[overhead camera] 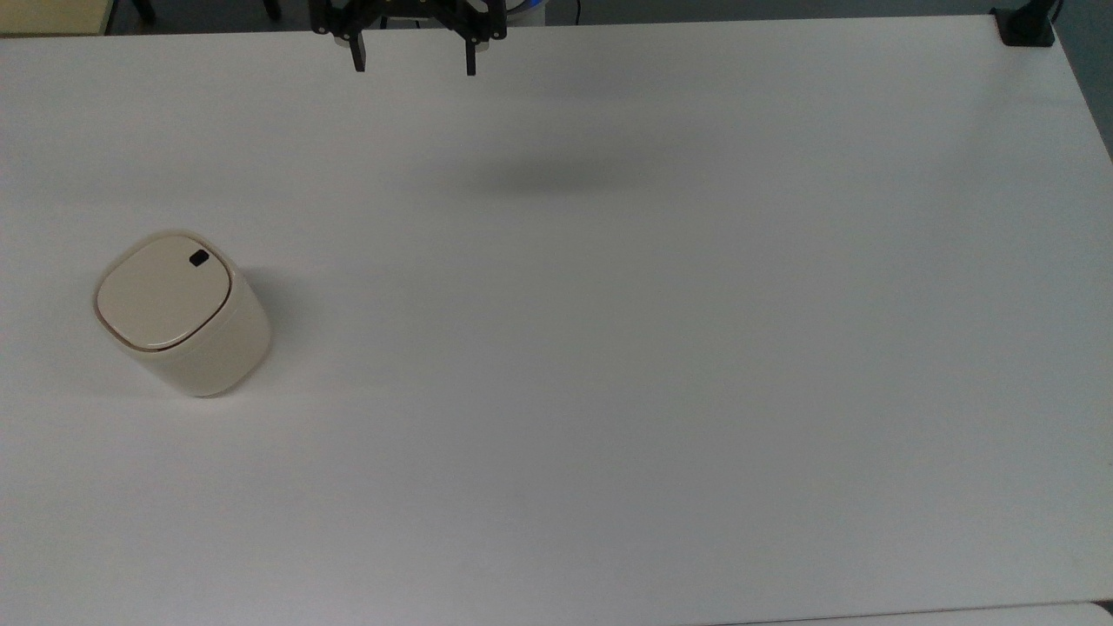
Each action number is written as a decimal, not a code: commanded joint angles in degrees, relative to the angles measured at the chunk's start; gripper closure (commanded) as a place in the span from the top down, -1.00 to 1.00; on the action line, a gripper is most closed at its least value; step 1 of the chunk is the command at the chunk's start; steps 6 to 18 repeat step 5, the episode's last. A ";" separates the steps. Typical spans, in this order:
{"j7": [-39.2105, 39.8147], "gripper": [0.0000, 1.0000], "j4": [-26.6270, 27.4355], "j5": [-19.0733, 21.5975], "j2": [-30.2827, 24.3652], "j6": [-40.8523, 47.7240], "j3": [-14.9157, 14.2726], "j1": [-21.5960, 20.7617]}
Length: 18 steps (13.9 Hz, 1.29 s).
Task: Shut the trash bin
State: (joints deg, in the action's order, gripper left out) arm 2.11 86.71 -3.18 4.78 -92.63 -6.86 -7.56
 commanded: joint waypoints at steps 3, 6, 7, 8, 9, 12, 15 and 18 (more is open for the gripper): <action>0.79 1.00 1.36 -0.68 -1.53 0.17 -0.87 -0.17; 0.70 1.00 1.27 -0.68 -1.61 0.52 -0.87 -0.17; 0.70 1.00 1.27 -0.68 -1.61 0.52 -0.87 -0.17; 0.70 1.00 1.27 -0.68 -1.61 0.52 -0.87 -0.17; 0.70 1.00 1.27 -0.68 -1.61 0.52 -0.87 -0.17; 0.70 1.00 1.27 -0.68 -1.61 0.52 -0.87 -0.17; 0.70 1.00 1.27 -0.68 -1.61 0.52 -0.87 -0.17; 0.70 1.00 1.27 -0.68 -1.61 0.52 -0.87 -0.17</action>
